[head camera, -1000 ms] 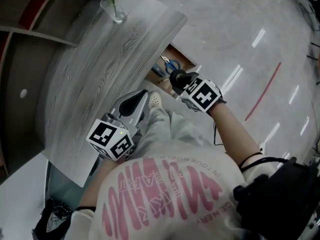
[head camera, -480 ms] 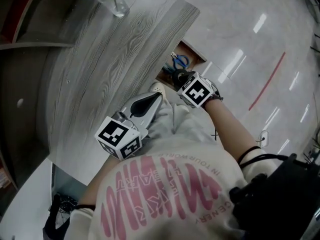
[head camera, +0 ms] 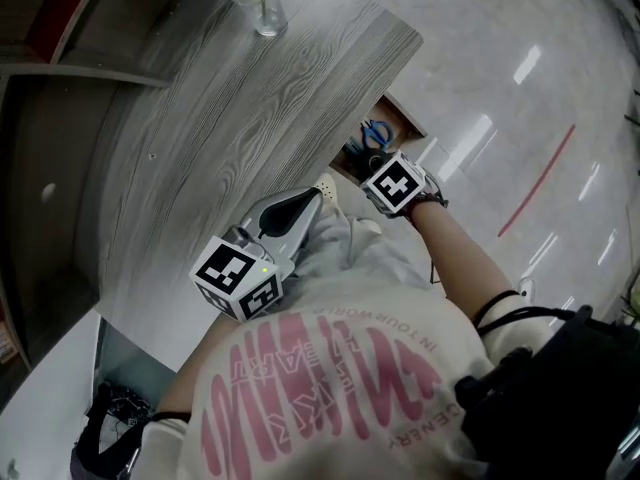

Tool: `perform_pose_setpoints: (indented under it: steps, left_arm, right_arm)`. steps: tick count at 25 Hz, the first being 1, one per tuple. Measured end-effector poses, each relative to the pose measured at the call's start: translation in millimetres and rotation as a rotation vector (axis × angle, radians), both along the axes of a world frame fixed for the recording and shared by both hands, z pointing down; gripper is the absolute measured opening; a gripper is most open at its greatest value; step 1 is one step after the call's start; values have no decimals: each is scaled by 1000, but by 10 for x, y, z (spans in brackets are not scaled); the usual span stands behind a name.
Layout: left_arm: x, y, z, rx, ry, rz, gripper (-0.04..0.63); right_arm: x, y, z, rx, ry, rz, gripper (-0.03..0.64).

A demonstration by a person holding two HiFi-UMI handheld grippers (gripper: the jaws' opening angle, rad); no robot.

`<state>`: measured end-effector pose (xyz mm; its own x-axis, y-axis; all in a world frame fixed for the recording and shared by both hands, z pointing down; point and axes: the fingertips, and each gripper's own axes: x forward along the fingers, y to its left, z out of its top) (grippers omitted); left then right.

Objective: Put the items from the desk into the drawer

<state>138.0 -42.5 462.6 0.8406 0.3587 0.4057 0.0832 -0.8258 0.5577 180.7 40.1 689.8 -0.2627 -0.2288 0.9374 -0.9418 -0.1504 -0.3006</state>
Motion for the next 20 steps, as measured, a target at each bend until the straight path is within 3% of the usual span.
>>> perform_pose_setpoints:
  steps: [7,12,13,16,20]
  left_arm:
    - [-112,-80,-54,21,12,-45,20]
    - [-156,2,-165,46,38,-67,20]
    - [-164,35,-202,51,46,-72,20]
    - [-220,155,-341,67,71,-91,20]
    - [-312,274,-497,99,110,-121,20]
  right_arm:
    - [47,3,63,0,-9,74,118]
    - [68,16,-162,78,-94,227,196]
    - [99,31,-230,103,-94,256,187]
    - [207,149,-507,185,-56,323,55]
    - [310,320,-998,305,-12,341,6]
